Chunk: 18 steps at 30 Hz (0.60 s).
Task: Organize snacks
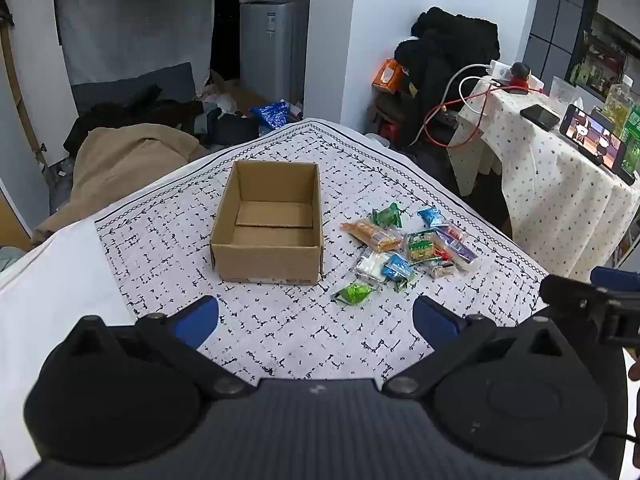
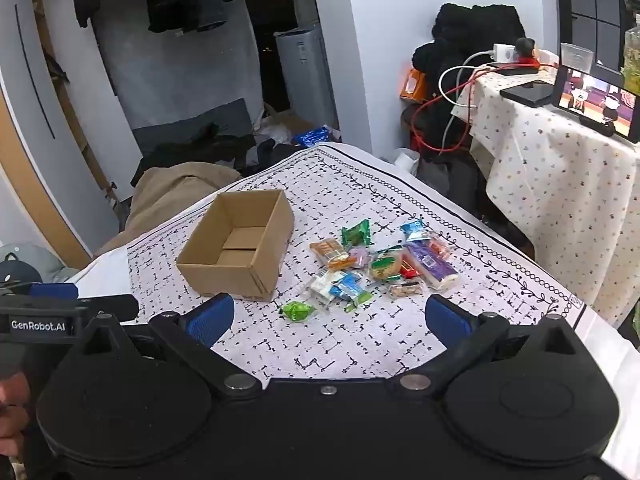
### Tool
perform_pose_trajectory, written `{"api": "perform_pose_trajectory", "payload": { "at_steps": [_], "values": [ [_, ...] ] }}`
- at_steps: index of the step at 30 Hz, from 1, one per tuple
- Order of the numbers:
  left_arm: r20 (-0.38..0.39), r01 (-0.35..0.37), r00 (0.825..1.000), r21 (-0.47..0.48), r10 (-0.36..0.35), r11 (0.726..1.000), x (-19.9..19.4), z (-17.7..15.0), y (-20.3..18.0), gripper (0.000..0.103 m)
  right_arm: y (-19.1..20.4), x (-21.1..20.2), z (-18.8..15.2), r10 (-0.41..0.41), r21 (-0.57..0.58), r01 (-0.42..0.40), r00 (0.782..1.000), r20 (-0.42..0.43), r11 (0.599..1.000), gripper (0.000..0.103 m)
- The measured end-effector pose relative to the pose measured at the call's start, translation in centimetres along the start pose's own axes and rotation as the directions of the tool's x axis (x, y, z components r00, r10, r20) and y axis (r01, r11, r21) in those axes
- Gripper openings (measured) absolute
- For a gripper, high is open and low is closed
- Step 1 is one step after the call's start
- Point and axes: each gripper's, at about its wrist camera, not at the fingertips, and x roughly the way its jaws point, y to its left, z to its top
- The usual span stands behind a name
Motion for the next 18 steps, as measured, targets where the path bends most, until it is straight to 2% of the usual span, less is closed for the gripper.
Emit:
{"api": "perform_pose_trajectory", "payload": {
  "at_steps": [8, 13, 18],
  "values": [
    [0.002, -0.011, 1.000, 0.015, 0.011, 1.000, -0.1, -0.1, -0.3, 0.103, -0.6, -0.8, 0.0, 0.005, -0.002, -0.005, 1.000, 0.006, 1.000, 0.103],
    [0.008, -0.010, 1.000, 0.018, 0.010, 1.000, -0.4, -1.5, -1.5, 0.103, -0.7, -0.9, -0.1, -0.012, -0.005, 0.012, 1.000, 0.008, 1.000, 0.103],
    [-0.012, 0.005, 1.000, 0.014, -0.005, 1.000, -0.4, -0.6, -1.0, 0.103, -0.9, -0.9, -0.1, -0.020, -0.007, 0.020, 1.000, 0.006, 1.000, 0.103]
  ]
}}
